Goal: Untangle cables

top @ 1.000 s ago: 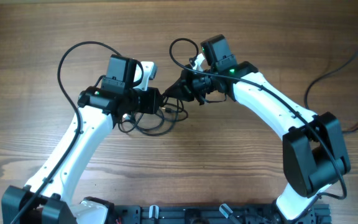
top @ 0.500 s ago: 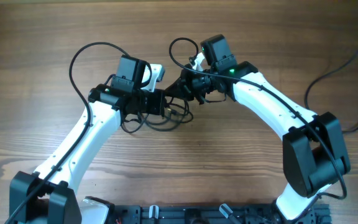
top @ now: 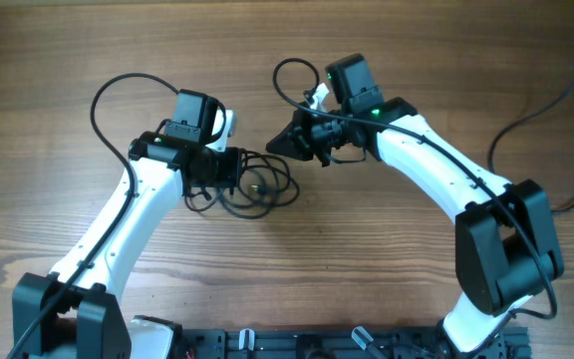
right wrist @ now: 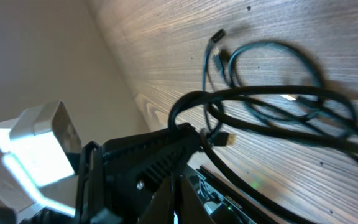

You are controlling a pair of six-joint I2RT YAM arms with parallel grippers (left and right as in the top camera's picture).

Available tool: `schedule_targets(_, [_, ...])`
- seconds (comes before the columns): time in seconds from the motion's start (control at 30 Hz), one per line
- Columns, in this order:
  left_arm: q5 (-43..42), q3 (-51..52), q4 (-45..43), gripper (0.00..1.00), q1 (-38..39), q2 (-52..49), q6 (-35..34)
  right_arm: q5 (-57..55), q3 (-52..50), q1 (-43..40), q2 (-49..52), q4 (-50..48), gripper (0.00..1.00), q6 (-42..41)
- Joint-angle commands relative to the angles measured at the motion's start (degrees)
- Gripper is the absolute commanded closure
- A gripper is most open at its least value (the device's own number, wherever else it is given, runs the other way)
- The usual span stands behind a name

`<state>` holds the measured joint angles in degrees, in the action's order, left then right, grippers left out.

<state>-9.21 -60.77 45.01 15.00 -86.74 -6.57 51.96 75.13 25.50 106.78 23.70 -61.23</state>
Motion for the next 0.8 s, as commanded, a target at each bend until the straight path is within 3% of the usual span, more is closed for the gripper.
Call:
schedule_targets(0.0, [-0.11, 0.46, 0.26, 0.96, -0.39, -0.39, -0.52, 1.95, 0.11, -1.7, -0.28, -0.04, 0.96, 2.08])
schedule_targets(0.1, [-8.83, 0.46, 0.28, 0.96, -0.28, -0.39, 4.94, 2.62, 0.11, -1.16, -0.28, 0.33, 0.96, 7.48])
schedule_targets(0.2, [-12.41, 0.46, -0.15, 0.96, -0.28, -0.39, 9.27, 4.5, 0.11, -0.57, -0.28, 1.75, 0.94, 11.15])
schedule_targets(0.3, [-17.11, 0.46, -0.63, 0.96, -0.28, -0.39, 15.56, 2.64, 0.11, -0.55, -0.28, 5.46, 0.71, 10.62])
schedule_targets(0.43, [-23.3, 0.46, -0.63, 0.96, -0.24, -0.39, 19.3, 0.48, 0.11, -0.26, -0.28, 5.81, 0.71, 7.56])
schedule_targets(0.63, [-22.95, 0.46, -0.63, 0.95, 2.67, -0.39, 21.24, -1.9, 0.11, 2.49, -0.28, 4.0, 0.72, 2.25])
schedule_targets(0.77, [-22.21, 0.46, -0.63, 0.95, 3.54, -0.39, 21.4, -2.49, 0.11, 2.73, -0.28, 3.74, 0.81, 0.26])
